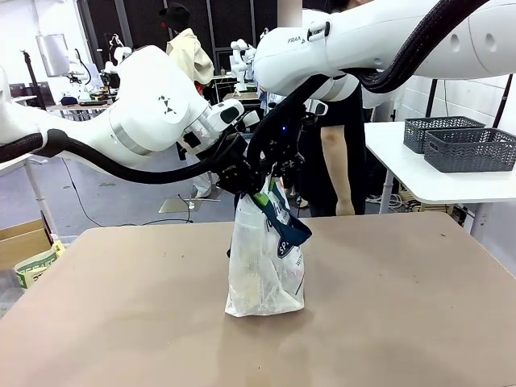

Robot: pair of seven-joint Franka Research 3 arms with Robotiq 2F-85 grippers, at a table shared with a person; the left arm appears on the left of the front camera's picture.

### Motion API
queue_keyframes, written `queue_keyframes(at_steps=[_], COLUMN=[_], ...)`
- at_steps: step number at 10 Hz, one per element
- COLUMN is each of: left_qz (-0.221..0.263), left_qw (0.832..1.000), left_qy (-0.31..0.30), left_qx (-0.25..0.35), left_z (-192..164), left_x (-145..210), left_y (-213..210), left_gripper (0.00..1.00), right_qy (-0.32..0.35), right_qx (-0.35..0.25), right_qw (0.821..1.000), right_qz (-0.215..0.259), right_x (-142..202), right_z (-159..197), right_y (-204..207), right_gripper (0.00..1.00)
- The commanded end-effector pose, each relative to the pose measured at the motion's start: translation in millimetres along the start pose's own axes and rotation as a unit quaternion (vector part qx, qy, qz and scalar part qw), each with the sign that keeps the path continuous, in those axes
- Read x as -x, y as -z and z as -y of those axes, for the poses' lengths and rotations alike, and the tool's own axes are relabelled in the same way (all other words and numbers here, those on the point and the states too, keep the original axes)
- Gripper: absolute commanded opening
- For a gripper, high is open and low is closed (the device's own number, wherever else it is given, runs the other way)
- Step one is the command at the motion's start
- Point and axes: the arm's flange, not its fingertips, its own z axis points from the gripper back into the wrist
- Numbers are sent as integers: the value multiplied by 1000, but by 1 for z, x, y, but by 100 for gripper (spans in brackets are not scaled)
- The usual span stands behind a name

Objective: Transfer purchased items from the store into the shopping bag.
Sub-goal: Move the Reusable shopping bag to the right side of the table.

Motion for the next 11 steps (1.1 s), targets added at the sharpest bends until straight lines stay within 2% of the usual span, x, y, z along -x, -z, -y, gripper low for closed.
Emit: queue_keyframes(at_steps=[1,5,6,11], left_qz=[5,6,0,0], left_qw=[1000,1000,1000,1000], left_qy=[-5,-1,3,3], left_qx=[-13,-27,-4,-4], left_z=[4,7,0,0], left_x=[5,4,0,0], left_y=[-4,-3,0,0], left_gripper=[0,0,0,0], right_qy=[11,-1,0,5], right_qx=[-10,0,0,-5], right_qw=[1000,1000,1000,1000], right_qz=[3,1,0,-1], right_x=[-2,-1,0,2], right_z=[-2,-1,0,3], right_y=[1,2,0,-1], right_gripper=[0,0,0,0])
